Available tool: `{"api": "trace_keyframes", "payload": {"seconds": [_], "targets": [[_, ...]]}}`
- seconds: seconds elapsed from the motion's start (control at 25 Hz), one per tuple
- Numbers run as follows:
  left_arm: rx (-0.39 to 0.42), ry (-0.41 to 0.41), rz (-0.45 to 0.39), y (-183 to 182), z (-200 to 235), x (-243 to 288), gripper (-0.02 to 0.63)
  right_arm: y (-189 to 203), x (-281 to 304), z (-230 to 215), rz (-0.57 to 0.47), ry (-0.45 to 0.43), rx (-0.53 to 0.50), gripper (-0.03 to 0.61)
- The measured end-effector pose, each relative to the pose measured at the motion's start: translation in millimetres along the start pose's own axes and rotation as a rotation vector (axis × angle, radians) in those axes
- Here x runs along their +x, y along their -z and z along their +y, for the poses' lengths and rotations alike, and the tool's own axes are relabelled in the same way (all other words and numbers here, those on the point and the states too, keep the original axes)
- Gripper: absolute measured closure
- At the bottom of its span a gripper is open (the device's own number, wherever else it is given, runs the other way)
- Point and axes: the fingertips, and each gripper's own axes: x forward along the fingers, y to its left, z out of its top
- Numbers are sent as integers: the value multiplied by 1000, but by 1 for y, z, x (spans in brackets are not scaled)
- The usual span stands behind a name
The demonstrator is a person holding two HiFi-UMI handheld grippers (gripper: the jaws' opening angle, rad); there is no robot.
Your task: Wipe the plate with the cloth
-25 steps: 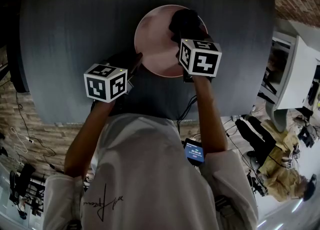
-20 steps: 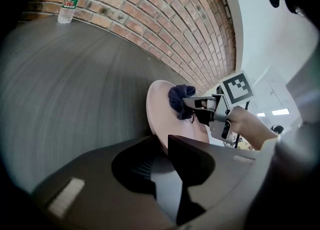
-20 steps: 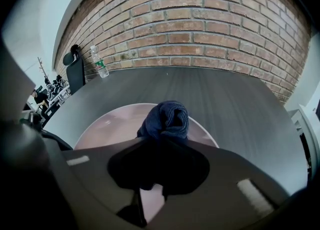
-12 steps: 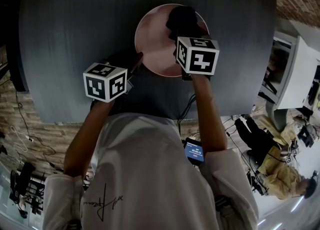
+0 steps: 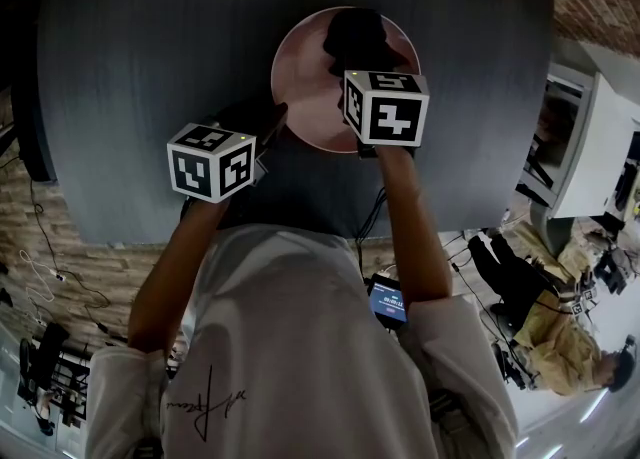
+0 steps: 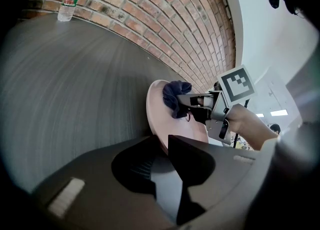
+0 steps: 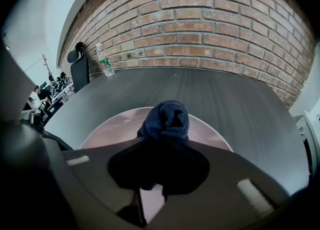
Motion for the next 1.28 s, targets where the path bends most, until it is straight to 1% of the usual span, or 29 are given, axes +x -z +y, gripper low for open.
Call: {"api": "trace_keyframes", "payload": {"seconds": [1.28], "targets": [[1,5,7,0,-2,1,518,-3,5,34,-12,-55,-47,511]]}}
